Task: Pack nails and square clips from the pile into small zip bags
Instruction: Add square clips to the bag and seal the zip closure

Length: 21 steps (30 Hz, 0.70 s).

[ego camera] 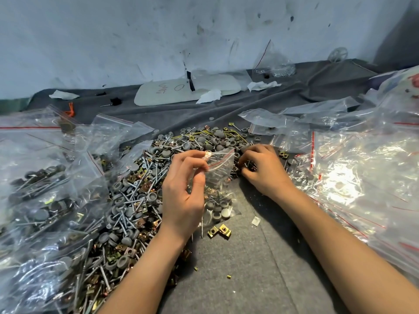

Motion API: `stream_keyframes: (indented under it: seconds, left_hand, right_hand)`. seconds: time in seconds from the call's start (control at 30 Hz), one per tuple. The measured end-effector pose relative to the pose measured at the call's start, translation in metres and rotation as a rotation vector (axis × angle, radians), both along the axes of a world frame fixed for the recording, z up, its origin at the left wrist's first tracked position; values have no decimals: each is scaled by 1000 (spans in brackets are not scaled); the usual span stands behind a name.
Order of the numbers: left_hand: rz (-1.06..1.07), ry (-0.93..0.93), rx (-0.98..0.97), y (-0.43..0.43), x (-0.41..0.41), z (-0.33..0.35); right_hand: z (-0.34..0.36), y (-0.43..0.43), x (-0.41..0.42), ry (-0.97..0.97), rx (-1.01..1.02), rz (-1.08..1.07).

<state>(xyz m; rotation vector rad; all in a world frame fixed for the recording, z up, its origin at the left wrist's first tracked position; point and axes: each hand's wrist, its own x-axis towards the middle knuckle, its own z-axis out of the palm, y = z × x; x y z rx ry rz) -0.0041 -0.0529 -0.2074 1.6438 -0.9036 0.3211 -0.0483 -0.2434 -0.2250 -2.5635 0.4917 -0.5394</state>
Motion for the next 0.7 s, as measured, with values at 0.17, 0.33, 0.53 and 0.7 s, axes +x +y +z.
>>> stream_keyframes:
  seconds: [0.17,0.33,0.53,0.7]
  left_hand:
    - [-5,13,-9,0,0,0]
    - [-5,-8,4,-1,0,0]
    - [7,-76,43,1,0,0]
    - [-23,-82,50,0,-1,0]
  right_hand:
    - [4,-3,-2,-92,71,-73]
    - [25,7,-11,-427,171,17]
    - [37,28,-16,-604,104,240]
    - [35,33,-15,-605,26,289]
